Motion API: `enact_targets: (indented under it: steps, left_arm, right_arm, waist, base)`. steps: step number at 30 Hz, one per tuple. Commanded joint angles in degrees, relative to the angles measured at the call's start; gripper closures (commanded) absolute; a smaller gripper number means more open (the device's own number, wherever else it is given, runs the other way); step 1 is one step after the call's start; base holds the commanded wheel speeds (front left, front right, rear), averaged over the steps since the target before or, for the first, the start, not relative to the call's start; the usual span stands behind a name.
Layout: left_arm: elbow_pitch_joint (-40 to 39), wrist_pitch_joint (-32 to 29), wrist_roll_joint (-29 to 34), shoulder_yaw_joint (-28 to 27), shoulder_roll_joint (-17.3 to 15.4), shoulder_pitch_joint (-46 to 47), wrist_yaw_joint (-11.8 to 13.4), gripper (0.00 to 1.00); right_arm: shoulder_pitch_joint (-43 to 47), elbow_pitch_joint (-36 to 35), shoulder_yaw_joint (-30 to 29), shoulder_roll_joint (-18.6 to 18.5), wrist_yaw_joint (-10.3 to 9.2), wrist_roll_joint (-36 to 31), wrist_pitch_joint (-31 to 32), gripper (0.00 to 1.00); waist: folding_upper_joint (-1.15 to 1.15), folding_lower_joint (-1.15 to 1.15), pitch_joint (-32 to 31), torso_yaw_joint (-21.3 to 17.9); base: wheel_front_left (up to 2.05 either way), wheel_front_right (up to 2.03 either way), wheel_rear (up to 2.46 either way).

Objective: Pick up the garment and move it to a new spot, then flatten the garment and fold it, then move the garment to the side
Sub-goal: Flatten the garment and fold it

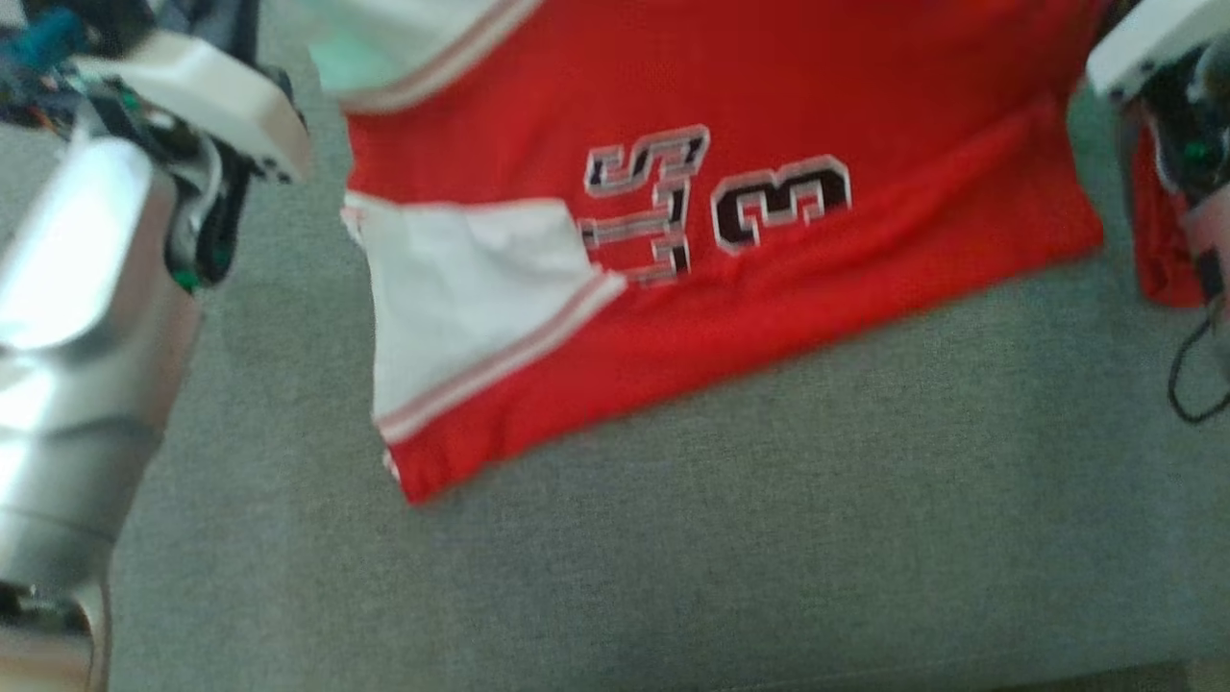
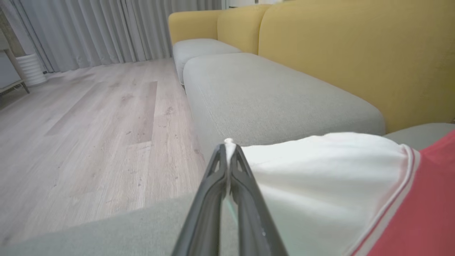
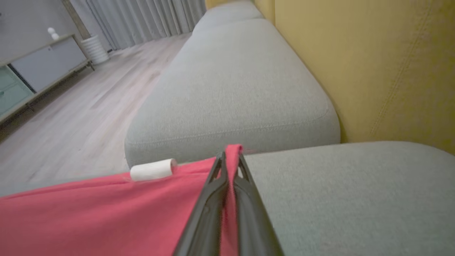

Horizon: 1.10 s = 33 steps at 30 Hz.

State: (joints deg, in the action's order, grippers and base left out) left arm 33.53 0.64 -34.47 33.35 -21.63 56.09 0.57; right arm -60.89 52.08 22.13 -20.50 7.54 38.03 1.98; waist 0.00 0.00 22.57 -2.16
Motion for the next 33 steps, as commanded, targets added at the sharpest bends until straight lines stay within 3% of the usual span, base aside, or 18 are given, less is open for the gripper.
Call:
enact_targets:
  steps: [1, 11, 20, 27, 33]
  left_arm:
    - [0.14, 1.01, 0.00, -2.68, -2.34, 4.22, 0.11, 1.00]
    - [9.37, 7.94, 1.17, -2.33, 1.27, 11.20, -1.36, 1.00]
    - [11.87, 9.26, 1.28, 0.97, 2.30, 8.43, -5.38, 1.00]
    - [7.79, 5.87, -0.85, 4.29, 1.32, 1.95, -7.37, 1.00]
    - [-4.22, -3.80, -6.01, 10.85, -2.42, -6.65, -8.00, 1.00]
  right_arm:
    - [-2.68, -1.49, 0.20, 0.38, -0.05, 0.78, -1.01, 1.00]
    - [-7.46, 1.09, 2.19, 2.18, -0.05, 4.12, -5.75, 1.00]
    - [-2.62, 2.06, 6.30, -0.60, -0.05, 9.05, -4.66, 1.00]
    - [2.67, 2.65, 10.95, -4.49, -0.05, 11.75, -1.00, 1.00]
    - [6.11, 3.68, 15.23, -8.43, -0.05, 13.04, 2.56, 1.00]
  waist:
    - [0.00, 0.00, 0.55, -0.42]
    - [0.00, 0.00, 1.03, -0.20]
    - [0.00, 0.00, -1.26, 1.80]
    - [0.00, 0.00, -4.64, 3.26]
    - [0.00, 0.00, -6.79, 4.56]
  base:
    - [0.00, 0.00, 0.00]
    - [0.00, 0.00, 0.00]
    - [0.00, 0.00, 0.00]
    - [0.00, 0.00, 0.00]
    - [0.00, 0.00, 0.00]
